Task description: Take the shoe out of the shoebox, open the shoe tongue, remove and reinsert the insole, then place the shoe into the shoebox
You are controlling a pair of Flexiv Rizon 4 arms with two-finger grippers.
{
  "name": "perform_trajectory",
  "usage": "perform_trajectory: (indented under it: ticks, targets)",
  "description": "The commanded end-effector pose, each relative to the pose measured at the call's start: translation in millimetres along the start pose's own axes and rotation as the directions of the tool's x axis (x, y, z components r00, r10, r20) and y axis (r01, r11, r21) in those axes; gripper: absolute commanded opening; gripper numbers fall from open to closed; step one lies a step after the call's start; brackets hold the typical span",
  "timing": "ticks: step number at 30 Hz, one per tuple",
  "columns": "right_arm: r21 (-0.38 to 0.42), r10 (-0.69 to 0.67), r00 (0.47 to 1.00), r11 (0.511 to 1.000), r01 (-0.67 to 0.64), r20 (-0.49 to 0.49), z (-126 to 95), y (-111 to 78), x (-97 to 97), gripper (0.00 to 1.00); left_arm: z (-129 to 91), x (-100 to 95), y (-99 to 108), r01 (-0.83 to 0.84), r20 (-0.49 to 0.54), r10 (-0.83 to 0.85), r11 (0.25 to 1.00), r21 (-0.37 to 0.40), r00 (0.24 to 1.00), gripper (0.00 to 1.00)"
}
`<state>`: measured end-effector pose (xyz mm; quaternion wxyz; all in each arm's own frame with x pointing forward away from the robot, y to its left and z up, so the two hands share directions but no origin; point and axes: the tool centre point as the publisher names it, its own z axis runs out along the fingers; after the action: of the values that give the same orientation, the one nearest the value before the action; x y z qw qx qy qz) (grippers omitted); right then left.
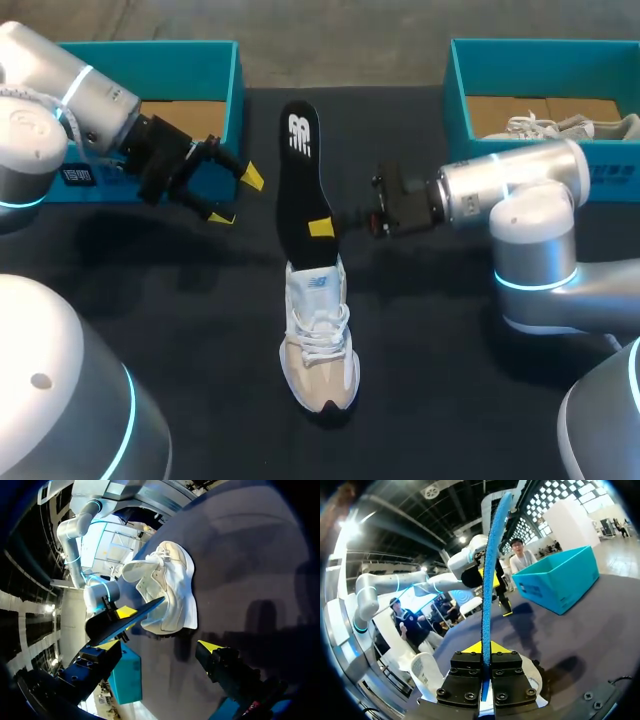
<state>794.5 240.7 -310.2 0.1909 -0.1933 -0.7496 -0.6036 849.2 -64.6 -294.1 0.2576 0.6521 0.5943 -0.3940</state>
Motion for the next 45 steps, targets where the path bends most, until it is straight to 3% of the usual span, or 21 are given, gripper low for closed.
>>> perform_trajectory:
  ticks: [1,45]
  targets:
    - [0.002,0.008,1.000,1.000,-0.008,0.003,4,-2.3,0.4,0.00,0,-0.3,0,0.000,-0.003,0.000,1.000,0.000,1.000,1.00]
    - [-0.003,0.123,0.992,0.992,-0.123,0.033,9,-37.2,5.6,0.00,0,-0.3,0,0.000,-0.003,0.000,1.000,0.000,1.000,1.00]
